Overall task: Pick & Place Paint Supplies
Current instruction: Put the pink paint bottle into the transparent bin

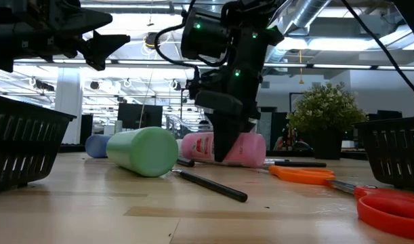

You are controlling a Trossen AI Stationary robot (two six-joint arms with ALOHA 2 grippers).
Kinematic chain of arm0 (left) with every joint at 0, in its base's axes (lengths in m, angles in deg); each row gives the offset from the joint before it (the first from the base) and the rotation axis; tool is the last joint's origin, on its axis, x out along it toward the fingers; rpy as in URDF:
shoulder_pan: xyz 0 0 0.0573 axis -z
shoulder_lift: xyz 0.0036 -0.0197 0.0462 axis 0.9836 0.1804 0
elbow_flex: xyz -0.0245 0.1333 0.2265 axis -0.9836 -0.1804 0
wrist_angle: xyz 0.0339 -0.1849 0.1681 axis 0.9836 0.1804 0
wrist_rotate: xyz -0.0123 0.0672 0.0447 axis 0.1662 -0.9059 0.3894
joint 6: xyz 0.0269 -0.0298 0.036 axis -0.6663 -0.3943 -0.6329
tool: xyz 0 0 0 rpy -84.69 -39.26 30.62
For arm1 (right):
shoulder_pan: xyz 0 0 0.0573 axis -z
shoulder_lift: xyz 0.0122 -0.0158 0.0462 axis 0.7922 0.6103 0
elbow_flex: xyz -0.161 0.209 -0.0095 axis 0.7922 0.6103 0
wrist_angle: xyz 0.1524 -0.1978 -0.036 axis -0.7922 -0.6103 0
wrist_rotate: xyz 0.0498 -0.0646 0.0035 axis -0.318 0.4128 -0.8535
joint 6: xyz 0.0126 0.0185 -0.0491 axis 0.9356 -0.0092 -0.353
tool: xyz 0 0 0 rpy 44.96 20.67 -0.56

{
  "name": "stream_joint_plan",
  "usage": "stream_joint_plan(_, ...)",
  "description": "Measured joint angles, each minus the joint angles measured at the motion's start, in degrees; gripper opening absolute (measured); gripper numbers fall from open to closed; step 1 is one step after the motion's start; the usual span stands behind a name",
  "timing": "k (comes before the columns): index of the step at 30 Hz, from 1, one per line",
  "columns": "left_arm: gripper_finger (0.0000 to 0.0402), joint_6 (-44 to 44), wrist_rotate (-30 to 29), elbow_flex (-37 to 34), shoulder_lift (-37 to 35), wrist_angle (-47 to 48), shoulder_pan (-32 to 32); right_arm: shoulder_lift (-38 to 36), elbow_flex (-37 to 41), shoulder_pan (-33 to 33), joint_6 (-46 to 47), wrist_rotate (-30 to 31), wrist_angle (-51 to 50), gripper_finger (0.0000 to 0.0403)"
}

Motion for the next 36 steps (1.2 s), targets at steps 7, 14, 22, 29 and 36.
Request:
stream_joint_plan(7, 0.025, -0.02, 0.0, 0.0, 0.0, 0.0, 0.0, 0.0, 0.01, -1.87, -0.94, 2.7, 0.98, 0.0137)
stream_joint_plan(14, 0.0238, -0.32, 0.02, 0.0, -0.01, 0.0, 0.0, -0.21, 0.02, -4.32, -2.86, 3.13, 5.39, 0.0137)
stream_joint_plan(22, 0.0235, -1.21, 2.74, 0.0, 0.01, -0.2, 0.0, -6.27, 0.07, -7.3, -7.0, 11.41, 8.78, 0.0137)
stream_joint_plan(29, 0.0237, -1.51, 4.11, 0.02, 0.58, -1.67, -0.02, -14.59, 6.83, -9.44, -16.47, 18.48, 27.93, 0.0137)
stream_joint_plan(36, 0.0266, -1.1, 3.74, 0.03, 8.43, -18.44, -0.03, -19.56, 26.23, -9.48, -26.68, 18.21, 68.94, 0.0137)
